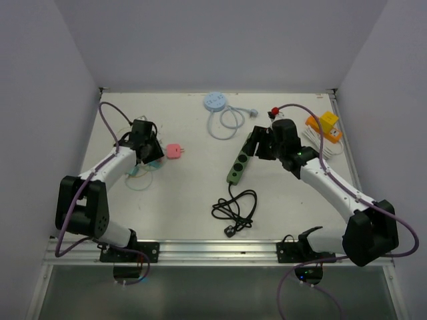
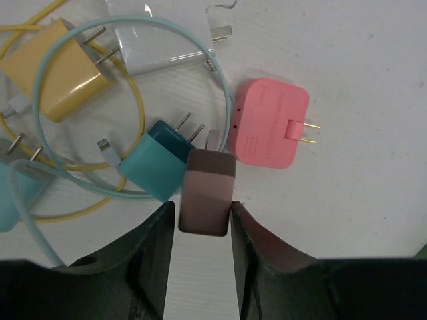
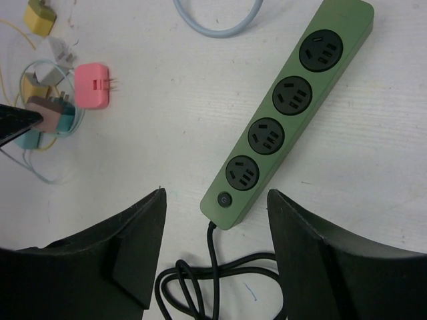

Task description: Pull the plug off the socket

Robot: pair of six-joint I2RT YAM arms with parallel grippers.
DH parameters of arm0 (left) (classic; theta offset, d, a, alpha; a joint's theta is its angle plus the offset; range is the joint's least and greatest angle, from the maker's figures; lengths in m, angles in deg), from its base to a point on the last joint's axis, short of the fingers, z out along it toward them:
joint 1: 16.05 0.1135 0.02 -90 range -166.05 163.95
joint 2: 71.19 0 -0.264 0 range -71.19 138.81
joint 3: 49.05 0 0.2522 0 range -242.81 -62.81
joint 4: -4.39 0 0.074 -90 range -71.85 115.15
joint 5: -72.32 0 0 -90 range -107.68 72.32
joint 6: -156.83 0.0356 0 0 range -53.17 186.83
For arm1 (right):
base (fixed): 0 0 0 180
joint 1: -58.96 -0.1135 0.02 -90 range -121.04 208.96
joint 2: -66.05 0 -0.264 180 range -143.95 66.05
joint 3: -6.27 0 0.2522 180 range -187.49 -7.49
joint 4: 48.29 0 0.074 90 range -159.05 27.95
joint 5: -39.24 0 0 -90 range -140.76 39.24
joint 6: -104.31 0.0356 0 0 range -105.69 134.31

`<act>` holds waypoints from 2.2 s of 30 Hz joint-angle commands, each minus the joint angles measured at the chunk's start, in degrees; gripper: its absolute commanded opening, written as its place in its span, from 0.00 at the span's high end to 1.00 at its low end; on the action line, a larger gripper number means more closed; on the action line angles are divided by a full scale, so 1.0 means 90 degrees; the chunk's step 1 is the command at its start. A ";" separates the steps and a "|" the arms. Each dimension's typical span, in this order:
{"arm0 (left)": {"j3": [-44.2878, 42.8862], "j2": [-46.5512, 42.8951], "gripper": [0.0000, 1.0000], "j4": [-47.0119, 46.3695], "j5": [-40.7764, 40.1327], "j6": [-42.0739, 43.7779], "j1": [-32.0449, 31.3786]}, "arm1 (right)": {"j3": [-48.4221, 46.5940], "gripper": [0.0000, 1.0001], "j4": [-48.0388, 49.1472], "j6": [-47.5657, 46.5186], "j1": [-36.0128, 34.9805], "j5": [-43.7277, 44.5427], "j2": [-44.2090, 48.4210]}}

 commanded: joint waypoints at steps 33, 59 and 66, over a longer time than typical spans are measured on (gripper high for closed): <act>0.1373 -0.3125 0.00 -0.0176 -0.0659 0.1352 0.0273 | -0.1662 0.27 -0.1104 0.1036 -0.1172 0.1793 -0.3252; 0.1706 -0.3018 0.01 -0.0713 -0.0854 0.1479 0.0273 | -0.3562 0.07 -0.1522 -0.1317 -0.0215 0.0379 -0.3618; 0.1686 -0.2901 0.01 -0.0704 -0.0815 0.1489 0.0273 | -0.2183 0.06 -0.2616 -0.1933 -0.1190 0.0064 -0.2191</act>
